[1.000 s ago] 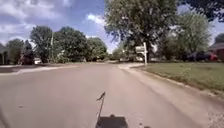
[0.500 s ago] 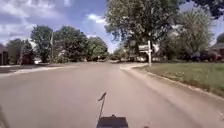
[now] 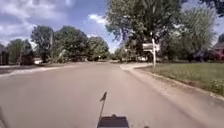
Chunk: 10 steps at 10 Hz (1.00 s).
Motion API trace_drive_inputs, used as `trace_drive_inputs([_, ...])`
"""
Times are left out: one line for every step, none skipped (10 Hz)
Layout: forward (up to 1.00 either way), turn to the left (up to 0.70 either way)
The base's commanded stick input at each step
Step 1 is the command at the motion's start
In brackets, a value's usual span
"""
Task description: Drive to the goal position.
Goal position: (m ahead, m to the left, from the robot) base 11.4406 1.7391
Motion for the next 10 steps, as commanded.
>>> trace_drive_inputs([1.0,0.04])
trace_drive_inputs([1.0,0.06])
trace_drive_inputs([1.0,0.08])
trace_drive_inputs([1.0,0.08])
trace_drive_inputs([1.0,0.06])
trace_drive_inputs([1.0,0.03])
trace_drive_inputs([1.0,0.03])
trace_drive_inputs([1.0,0.03])
trace_drive_inputs([1.0,0.03])
trace_drive_inputs([1.0,0.03])
